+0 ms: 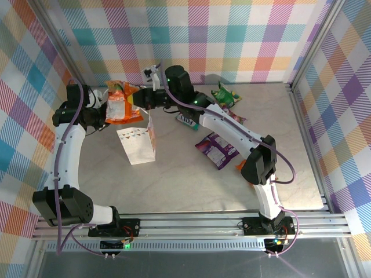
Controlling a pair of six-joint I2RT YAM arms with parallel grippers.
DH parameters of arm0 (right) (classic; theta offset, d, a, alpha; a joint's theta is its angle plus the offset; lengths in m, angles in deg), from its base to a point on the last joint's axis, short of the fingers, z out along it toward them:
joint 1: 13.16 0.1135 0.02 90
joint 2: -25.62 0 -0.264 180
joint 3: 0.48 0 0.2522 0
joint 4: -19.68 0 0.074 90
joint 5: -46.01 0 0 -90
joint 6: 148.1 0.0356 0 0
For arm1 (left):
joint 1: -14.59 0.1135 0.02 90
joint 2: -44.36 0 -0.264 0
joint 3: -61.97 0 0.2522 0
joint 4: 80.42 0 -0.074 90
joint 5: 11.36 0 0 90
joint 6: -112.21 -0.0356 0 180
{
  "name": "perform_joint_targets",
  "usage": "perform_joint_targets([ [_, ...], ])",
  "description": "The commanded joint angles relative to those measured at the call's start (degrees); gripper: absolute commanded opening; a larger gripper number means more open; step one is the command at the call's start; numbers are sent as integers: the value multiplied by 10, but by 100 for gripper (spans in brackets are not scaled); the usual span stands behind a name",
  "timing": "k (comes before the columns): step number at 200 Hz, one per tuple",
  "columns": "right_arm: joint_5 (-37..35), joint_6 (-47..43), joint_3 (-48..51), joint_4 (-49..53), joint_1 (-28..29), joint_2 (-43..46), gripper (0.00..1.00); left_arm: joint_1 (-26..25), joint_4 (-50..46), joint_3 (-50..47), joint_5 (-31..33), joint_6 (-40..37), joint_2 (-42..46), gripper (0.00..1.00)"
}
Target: Place the snacks into the paper bag
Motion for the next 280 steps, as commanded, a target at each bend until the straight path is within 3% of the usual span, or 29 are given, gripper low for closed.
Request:
perform_joint_targets([
  [1, 26, 26, 15, -57, 0, 26, 0, 4, -22, 19, -3, 6, 9, 13],
  [175, -62, -58, -9, 56, 2, -24, 0, 4, -18, 9, -13, -2, 12, 13],
  [280, -189, -154, -7, 152, 8, 13, 0, 4, -20, 12, -12, -5, 14, 12],
])
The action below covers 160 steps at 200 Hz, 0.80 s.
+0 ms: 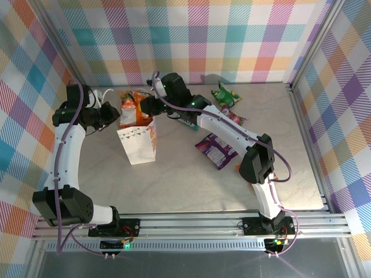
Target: Place the snacks into the paper bag
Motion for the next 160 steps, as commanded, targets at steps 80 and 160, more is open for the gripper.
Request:
perform_joint_targets([
  [80, -149, -86, -54, 73, 33, 26, 5, 4, -25, 19, -8, -5, 18, 12],
  [160, -175, -98, -105, 135, 39, 12, 45, 4, -26, 19, -7, -5, 18, 12],
])
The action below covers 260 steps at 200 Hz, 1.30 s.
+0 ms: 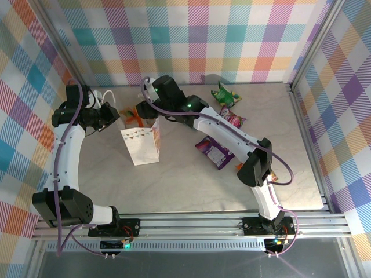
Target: Place the snacks into the paper bag
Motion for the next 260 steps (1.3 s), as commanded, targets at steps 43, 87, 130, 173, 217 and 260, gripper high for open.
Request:
perform_joint_targets([
  [43, -26, -13, -28, 26, 1, 19, 46, 4, -13, 12, -10, -5, 14, 13],
  [87, -32, -20, -20, 33, 1, 33, 46, 3, -11, 10, -15, -3, 15, 13],
  [130, -44, -27, 40, 10, 1, 77, 49, 4, -12, 9, -15, -3, 20, 13],
  [173, -99, -42, 117, 11, 0, 143, 55, 3, -12, 8, -16, -4, 21, 15],
  [217, -136, -25, 215, 21, -11, 215, 59, 4, -12, 7, -18, -4, 20, 17],
  [260, -159, 12, 337, 11, -27, 301, 61, 4, -13, 7, -25, -6, 22, 18],
])
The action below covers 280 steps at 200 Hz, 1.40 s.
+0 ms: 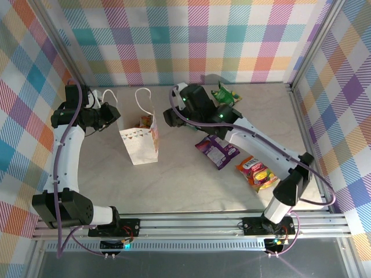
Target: Place the snacks into the paper bag
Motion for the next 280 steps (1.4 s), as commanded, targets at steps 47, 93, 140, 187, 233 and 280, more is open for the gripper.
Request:
perform_joint_targets([
  [47, -56, 94, 171, -4, -51, 147, 62, 4, -12, 9, -17, -5, 17, 20],
  [93, -80, 183, 277, 28, -111, 245, 66, 3, -11, 8, -24, -4, 15, 21],
  [140, -107, 253, 345, 76, -158, 318, 71, 2, -14, 7, -27, -6, 8, 22],
  [187, -86, 328, 395, 129, -211, 354, 74, 1, -17, 14, -25, -8, 4, 24],
  [233, -50, 385, 432, 184, -266, 367, 80, 0, -23, 16, -27, -11, 1, 27],
  [280, 11, 453, 511, 210, -336, 406, 83, -5, -24, 15, -27, -12, -4, 28],
])
